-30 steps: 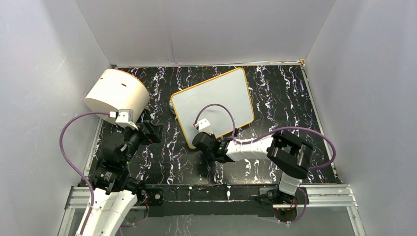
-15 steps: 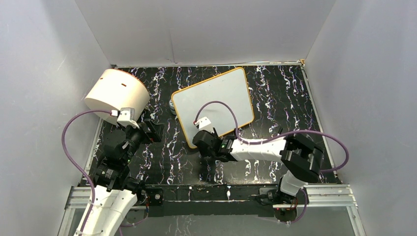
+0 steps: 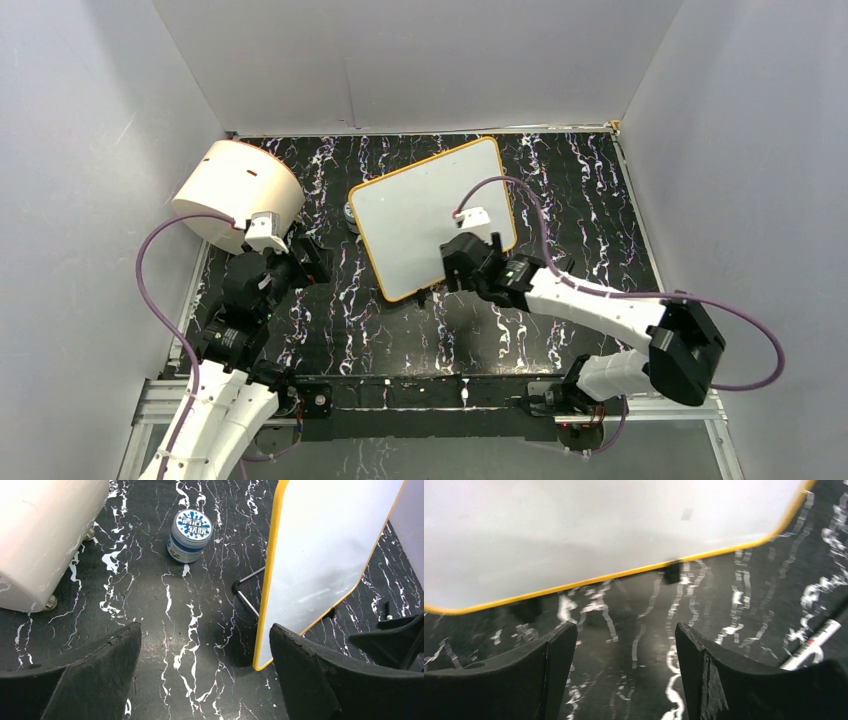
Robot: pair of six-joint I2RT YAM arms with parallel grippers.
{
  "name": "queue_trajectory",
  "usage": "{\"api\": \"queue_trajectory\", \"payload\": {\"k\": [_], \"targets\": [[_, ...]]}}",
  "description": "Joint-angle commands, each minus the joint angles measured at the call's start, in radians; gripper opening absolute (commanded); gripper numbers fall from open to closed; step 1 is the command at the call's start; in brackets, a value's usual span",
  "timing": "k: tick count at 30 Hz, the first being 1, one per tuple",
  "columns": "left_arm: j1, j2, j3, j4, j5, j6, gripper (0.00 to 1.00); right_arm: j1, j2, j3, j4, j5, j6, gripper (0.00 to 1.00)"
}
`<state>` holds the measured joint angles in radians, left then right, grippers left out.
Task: Write a sentence on the whiteboard
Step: Move the whiteboard stand to the center of the board, then open the whiteboard marker.
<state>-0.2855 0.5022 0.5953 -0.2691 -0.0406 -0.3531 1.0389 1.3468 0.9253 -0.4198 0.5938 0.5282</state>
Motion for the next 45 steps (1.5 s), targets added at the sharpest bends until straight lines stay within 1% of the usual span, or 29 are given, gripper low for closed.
{"api": "queue_trajectory", "payload": {"k": [1,4,8,15,22,26,33,38,42,44,45], "targets": [[-0.004,0.016,0.014,0.028,-0.038,-0.006,0.96,-0.135,-0.087,-0.063,-0.064,-0.017,0.006,0.82],[-0.009,0.031,0.014,0.027,-0.050,-0.003,0.96,-0.260,-0.131,-0.097,-0.061,-0.059,-0.025,0.83],[-0.015,0.041,0.013,0.048,-0.066,0.003,0.96,-0.420,-0.174,-0.153,-0.023,-0.107,-0.071,0.83],[-0.023,0.053,0.014,0.077,-0.068,0.013,0.96,-0.670,-0.200,-0.254,0.032,-0.217,-0.068,0.82],[-0.036,0.054,0.013,0.082,-0.071,0.022,0.96,-0.868,-0.201,-0.330,0.084,-0.275,-0.067,0.80],[-0.041,0.059,0.013,0.085,-0.070,0.025,0.96,-0.922,-0.168,-0.343,0.128,-0.309,-0.069,0.75],[-0.043,0.052,0.012,0.089,-0.067,0.028,0.96,-0.933,-0.068,-0.303,0.107,-0.328,-0.072,0.59],[-0.043,0.052,0.009,0.092,-0.056,0.032,0.96,-0.933,-0.022,-0.295,0.083,-0.339,-0.062,0.43],[-0.044,0.050,0.009,0.094,-0.050,0.032,0.96,-0.933,0.026,-0.278,0.065,-0.358,-0.057,0.25],[-0.042,0.046,0.007,0.094,-0.048,0.034,0.96,-0.933,0.033,-0.276,0.066,-0.365,-0.060,0.14],[-0.043,0.044,0.007,0.093,-0.047,0.034,0.96,-0.933,0.030,-0.276,0.068,-0.369,-0.061,0.12]]}}
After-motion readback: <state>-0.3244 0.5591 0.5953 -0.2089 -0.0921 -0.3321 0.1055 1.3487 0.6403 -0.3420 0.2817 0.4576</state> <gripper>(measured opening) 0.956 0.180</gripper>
